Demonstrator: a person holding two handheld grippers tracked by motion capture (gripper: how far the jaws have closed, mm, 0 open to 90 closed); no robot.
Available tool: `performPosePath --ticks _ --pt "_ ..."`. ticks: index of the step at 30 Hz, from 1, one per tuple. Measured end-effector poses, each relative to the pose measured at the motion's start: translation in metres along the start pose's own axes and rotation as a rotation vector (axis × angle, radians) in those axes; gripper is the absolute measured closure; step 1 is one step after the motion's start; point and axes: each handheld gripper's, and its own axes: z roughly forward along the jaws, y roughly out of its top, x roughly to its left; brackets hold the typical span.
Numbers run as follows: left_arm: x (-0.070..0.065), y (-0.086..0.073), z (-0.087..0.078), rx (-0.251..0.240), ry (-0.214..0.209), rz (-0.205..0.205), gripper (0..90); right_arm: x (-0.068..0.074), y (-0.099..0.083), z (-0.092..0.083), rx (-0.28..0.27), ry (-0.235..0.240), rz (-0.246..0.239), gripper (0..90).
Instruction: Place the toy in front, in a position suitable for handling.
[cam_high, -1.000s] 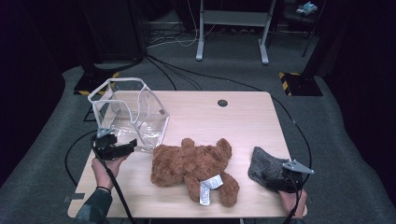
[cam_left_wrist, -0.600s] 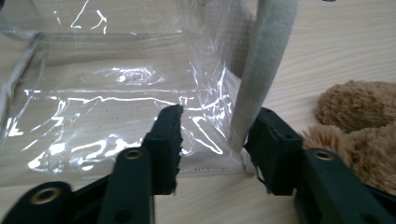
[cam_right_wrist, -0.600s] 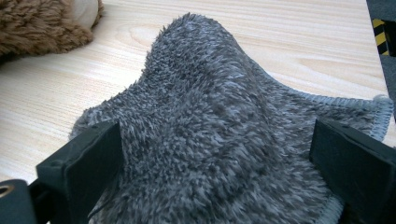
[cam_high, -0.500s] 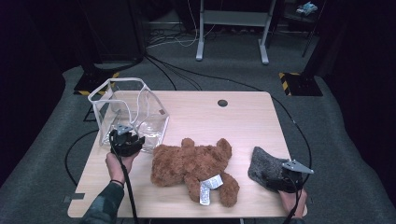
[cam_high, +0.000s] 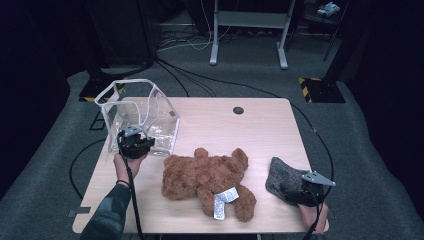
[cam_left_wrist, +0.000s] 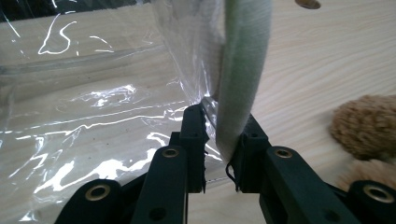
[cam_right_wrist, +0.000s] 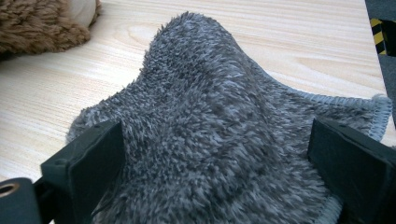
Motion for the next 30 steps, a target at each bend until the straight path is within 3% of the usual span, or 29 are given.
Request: performPosePath --ticks 7,12,16,27,30 --pt "0.010 0.012 0.012 0.018 -0.015 0.000 76.5 0.000 0.000 0.000 0.001 -0.002 0.002 3.7" --pt "0.016 0.016 0.021 -0.001 -0.042 0.017 76.2 0.001 0.000 0.000 0.004 -0.008 -0.001 3.9" --pt "0.022 0.018 0.025 -0.003 -0.058 -0.024 76.2 0.001 0.000 0.000 0.008 -0.005 0.000 4.0" --pt "0.021 0.036 0.035 0.034 -0.001 -0.012 75.2 0.001 0.000 0.001 0.009 -0.012 -0.002 4.5" --pt "0.019 0.036 0.032 0.032 0.016 -0.008 69.0 0.001 0.000 0.001 0.009 -0.012 -0.001 4.6"
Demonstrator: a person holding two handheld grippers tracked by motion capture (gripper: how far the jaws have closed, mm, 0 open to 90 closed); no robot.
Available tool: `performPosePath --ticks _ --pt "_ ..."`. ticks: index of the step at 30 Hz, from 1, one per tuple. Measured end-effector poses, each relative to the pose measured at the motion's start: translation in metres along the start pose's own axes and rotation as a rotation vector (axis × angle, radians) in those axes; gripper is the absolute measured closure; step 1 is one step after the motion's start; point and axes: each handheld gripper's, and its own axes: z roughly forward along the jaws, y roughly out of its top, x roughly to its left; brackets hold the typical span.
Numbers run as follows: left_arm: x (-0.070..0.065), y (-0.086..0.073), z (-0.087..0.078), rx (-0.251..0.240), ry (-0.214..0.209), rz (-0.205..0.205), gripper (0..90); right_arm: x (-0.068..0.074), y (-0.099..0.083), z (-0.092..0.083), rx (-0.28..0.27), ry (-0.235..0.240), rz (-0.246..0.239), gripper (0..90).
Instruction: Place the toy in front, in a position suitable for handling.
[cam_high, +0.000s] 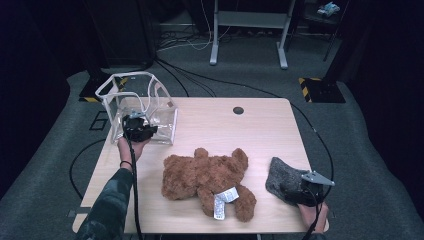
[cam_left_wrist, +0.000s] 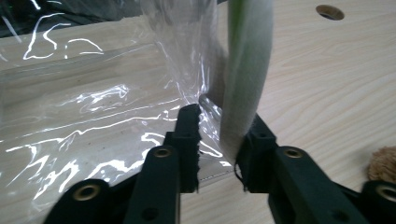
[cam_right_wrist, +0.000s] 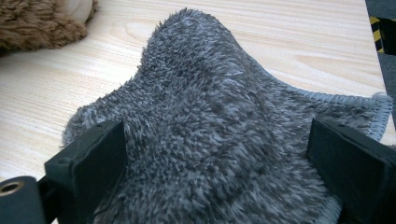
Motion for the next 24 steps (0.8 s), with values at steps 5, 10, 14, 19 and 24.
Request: performPosePath --ticks 5,10,14,19,24 --pt "-0.002 0.002 -0.013 -0.019 0.050 -0.018 42.3 0.000 0.000 0.000 0.000 0.000 -0.001 4.6" --pt "0.003 0.000 -0.028 -0.032 0.058 -0.046 28.5 0.000 0.000 0.000 0.000 0.000 0.001 4.6" --pt "0.008 -0.005 -0.036 -0.034 0.073 -0.066 21.4 0.000 0.000 -0.001 0.001 -0.004 0.002 4.6" --pt "0.014 -0.015 -0.037 -0.012 0.095 -0.068 18.8 0.000 0.000 0.000 -0.001 -0.001 -0.001 4.6" --pt "0.023 -0.025 -0.032 0.011 0.123 -0.105 16.8 0.000 0.000 0.000 0.001 -0.004 0.001 4.6"
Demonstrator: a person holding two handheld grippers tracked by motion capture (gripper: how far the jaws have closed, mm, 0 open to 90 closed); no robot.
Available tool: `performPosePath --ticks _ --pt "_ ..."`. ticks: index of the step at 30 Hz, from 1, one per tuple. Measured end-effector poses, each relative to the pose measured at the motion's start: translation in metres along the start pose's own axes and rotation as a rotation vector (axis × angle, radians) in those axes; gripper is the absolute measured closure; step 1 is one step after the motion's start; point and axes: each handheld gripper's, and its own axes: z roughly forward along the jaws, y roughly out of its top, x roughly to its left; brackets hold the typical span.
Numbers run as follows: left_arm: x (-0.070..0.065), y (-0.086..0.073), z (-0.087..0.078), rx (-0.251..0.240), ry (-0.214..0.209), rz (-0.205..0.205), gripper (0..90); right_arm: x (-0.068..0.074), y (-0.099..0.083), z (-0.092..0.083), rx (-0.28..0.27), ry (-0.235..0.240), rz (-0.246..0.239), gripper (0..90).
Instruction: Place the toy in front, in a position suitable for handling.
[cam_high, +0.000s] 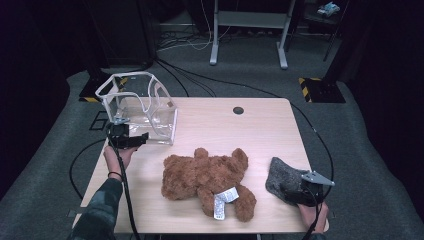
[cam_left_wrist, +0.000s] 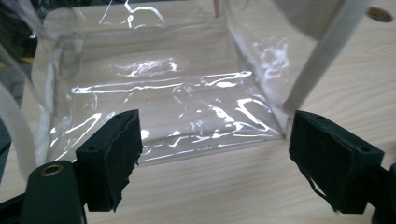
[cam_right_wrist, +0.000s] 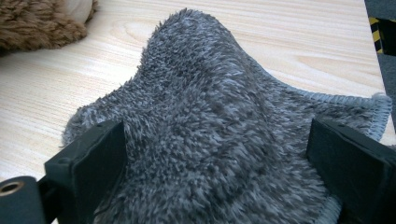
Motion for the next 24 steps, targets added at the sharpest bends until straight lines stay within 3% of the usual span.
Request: performPosePath --ticks 7,17,18,21,24 --pt "0.007 -0.002 0.007 0.010 0.038 -0.014 18.3 0.000 0.000 0.000 0.001 0.000 -0.004 4.6" --pt "0.012 -0.012 0.035 0.100 0.060 -0.013 20.9 0.001 0.000 0.000 0.006 -0.002 -0.010 4.7" --pt "0.010 -0.014 0.038 0.104 0.058 -0.038 20.9 0.000 0.000 0.000 0.005 -0.002 -0.014 4.7" --pt "0.010 -0.018 0.046 0.135 0.060 -0.021 21.5 0.000 0.000 0.000 0.005 -0.002 -0.013 4.8" --pt "0.009 -0.024 0.054 0.156 0.068 -0.038 22.1 0.000 0.000 0.000 0.005 -0.001 -0.014 4.8"
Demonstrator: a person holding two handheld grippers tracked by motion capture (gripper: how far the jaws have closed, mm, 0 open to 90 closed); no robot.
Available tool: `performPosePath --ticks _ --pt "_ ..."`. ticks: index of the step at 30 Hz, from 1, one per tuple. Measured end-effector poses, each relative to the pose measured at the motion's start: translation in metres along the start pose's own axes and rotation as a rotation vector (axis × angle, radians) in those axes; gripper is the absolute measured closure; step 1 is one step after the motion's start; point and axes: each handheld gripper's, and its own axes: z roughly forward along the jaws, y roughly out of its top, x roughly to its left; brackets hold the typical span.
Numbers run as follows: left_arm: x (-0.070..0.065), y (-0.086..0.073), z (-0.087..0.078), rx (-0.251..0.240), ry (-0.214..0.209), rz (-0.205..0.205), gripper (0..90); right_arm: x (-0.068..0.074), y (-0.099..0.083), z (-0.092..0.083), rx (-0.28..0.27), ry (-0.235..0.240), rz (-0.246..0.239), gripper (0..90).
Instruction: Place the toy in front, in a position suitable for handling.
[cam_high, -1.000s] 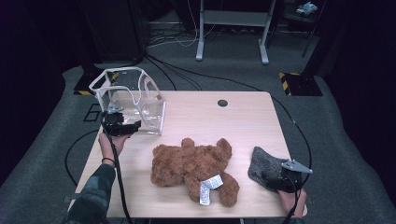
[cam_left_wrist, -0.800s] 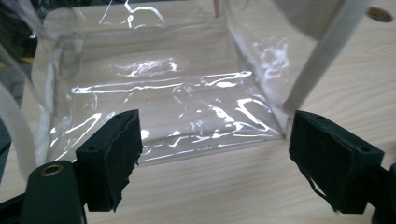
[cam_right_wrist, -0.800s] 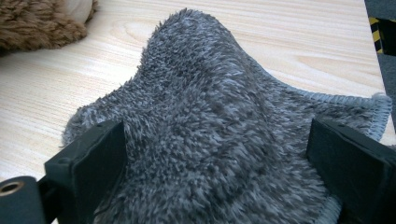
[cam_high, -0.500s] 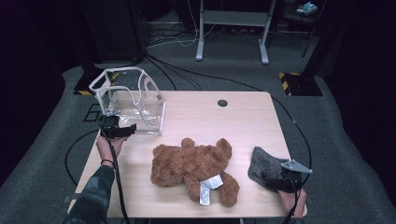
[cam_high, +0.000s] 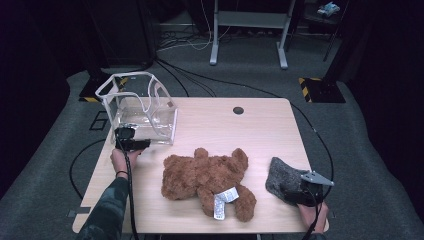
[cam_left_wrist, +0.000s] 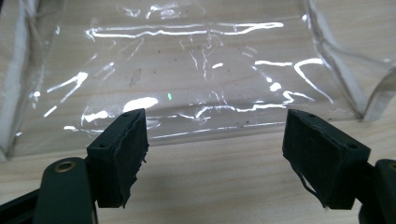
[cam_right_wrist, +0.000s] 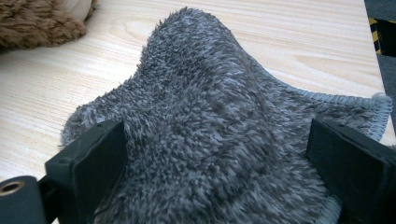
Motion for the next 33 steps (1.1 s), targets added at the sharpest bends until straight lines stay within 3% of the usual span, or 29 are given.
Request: performPosePath --ticks 3,9,15,21,24,33 --pt "0.000 -0.002 0.007 0.014 0.001 -0.015 23.4 0.000 0.000 0.000 0.000 0.000 0.000 4.8" --pt "-0.003 -0.002 0.015 0.019 0.015 0.006 33.9 0.000 0.000 0.000 -0.002 -0.002 -0.001 4.9" --pt "-0.002 -0.001 0.019 -0.019 0.037 0.002 40.7 0.000 0.000 0.000 0.000 -0.002 0.002 4.9" --pt "-0.004 0.000 0.026 -0.049 0.078 0.010 40.7 0.001 0.000 0.000 0.003 -0.005 -0.001 5.0" --pt "-0.001 0.006 0.029 -0.033 0.063 -0.052 39.0 0.001 0.000 0.000 0.002 -0.005 0.002 5.0" --pt "0.001 0.023 0.039 0.001 0.072 -0.100 36.8 0.001 0.000 0.001 0.002 -0.007 0.003 5.2"
